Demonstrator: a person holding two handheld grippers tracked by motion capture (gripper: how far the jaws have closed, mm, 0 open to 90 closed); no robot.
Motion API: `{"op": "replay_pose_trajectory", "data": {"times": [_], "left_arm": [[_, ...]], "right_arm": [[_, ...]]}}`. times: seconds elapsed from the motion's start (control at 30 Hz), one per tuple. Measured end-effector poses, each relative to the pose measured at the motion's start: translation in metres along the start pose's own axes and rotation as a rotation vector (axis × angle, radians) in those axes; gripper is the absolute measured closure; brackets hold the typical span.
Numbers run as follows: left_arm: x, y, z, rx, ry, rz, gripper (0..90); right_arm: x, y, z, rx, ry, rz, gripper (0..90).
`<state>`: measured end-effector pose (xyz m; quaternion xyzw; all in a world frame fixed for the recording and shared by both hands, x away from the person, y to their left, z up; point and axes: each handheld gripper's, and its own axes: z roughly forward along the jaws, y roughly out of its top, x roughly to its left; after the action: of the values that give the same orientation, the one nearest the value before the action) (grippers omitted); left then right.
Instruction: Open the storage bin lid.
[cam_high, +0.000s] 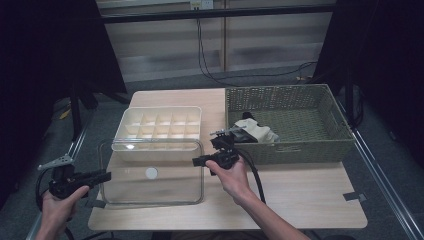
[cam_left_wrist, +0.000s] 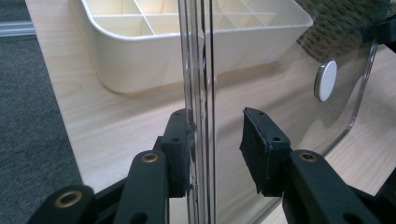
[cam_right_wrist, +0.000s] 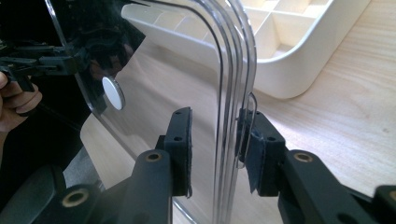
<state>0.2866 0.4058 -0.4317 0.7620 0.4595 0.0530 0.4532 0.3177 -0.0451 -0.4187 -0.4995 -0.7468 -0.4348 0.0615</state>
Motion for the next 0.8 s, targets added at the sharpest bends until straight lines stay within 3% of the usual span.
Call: {"op": "replay_pose_trajectory", "data": {"times": [0.53,0.73,0.8], "left_arm": [[0.010,-0.018,0.008,0.043,-0.004,-0.036,57.9],[0.011,-0.021,0.012,0.048,-0.002,-0.030,54.8],[0.012,-0.023,0.014,0.044,-0.001,-0.047,54.2]], "right_arm": [[0.001,-0.012,0.016,0.036,-0.018,-0.031,65.5],[-0.004,-0.015,0.021,0.048,-0.015,-0.012,64.7],[-0.004,-0.015,0.022,0.048,-0.019,-0.015,64.4]]}}
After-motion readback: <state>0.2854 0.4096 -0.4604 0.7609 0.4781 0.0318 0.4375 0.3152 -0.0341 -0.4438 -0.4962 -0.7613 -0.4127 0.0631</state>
